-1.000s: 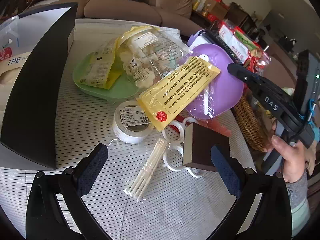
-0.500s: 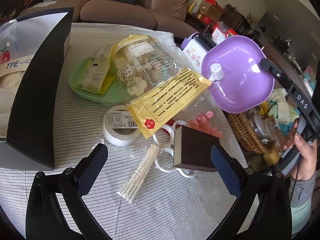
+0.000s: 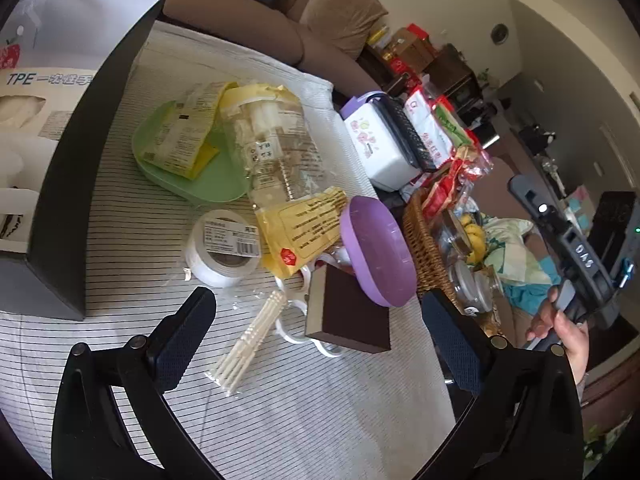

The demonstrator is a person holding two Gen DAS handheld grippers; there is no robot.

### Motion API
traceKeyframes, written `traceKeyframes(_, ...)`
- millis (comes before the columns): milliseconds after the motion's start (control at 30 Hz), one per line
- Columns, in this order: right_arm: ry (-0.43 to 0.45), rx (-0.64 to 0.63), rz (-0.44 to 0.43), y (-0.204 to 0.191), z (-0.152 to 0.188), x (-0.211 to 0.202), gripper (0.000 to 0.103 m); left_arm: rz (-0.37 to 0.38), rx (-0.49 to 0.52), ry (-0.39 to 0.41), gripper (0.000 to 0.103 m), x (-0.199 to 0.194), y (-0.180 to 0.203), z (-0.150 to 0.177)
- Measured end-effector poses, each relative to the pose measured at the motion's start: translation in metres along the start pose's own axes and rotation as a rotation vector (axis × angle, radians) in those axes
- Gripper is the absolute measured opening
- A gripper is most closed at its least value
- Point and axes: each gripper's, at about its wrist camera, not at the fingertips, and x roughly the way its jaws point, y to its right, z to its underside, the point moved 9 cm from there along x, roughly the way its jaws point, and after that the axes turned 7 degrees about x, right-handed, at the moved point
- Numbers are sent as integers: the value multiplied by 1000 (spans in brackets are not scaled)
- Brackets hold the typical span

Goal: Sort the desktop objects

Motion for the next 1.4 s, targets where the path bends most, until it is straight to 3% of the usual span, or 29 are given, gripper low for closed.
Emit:
traceKeyframes(33, -68, 19, 20, 8, 13, 17, 25, -12, -2, -5, 103, -1, -4, 1)
traceKeyframes(67, -123, 38, 42, 16, 25, 32, 42, -21, -2, -11, 103, 0, -6, 2)
traceKeyframes(133, -230, 86, 51, 30, 51, 60, 52, -21, -1, -24, 103, 1, -6, 5)
traceKeyframes(200, -312, 125, 75, 44, 75, 82, 52, -15, 4, -38, 103, 4, -4, 8)
traceKeyframes(333, -389, 152, 116, 59, 99, 104, 53, -12, 26, -57, 103, 15, 6, 10)
traceKeyframes(400, -403, 197, 75, 61, 104, 109, 53, -17, 37, -74, 103, 22, 11, 12)
traceKeyframes(433, -403, 231, 39, 60, 105, 111, 49, -20, 42, -83, 103, 26, 13, 14)
traceKeyframes(467, -399, 256, 16, 60, 105, 111, 27, -22, 47, -93, 103, 30, 14, 16)
traceKeyframes(500, -392, 273, -9, 59, 104, 111, 13, -26, 51, -104, 103, 33, 15, 19)
traceKeyframes(533, -388, 282, -40, 54, 103, 110, 8, -35, 54, -115, 103, 37, 15, 21)
traceKeyframes(667, -405, 248, -169, 21, 102, 105, 9, -92, 32, -162, 103, 45, 0, 32)
traceKeyframes(767, -445, 220, -292, -15, 106, 101, 9, -67, -28, -170, 103, 44, -12, 37)
traceKeyframes(900, -577, 153, -429, -61, 126, 98, 11, -81, -38, -177, 101, 37, -21, 39)
traceKeyframes(967, -666, 90, -494, -82, 143, 93, 12, -139, 5, -181, 101, 29, -22, 40)
traceKeyframes(1000, -683, 65, -487, -86, 148, 93, 12, -161, 31, -176, 101, 27, -21, 40)
traceKeyframes(1067, -662, 62, -443, -83, 143, 96, 31, -207, 67, -164, 101, 21, -21, 40)
traceKeyframes(1167, -522, 165, -347, -56, 112, 103, 53, -198, 66, -158, 101, 20, -19, 39)
traceKeyframes(1233, -411, 221, -227, -28, 90, 111, 59, -198, 68, -159, 101, 21, -19, 36)
traceKeyframes(1300, -327, 267, -161, -6, 74, 119, 62, -196, 75, -159, 101, 22, -17, 36)
traceKeyframes(1400, -278, 360, -103, 25, 64, 146, 69, -181, 77, -159, 101, 23, -15, 35)
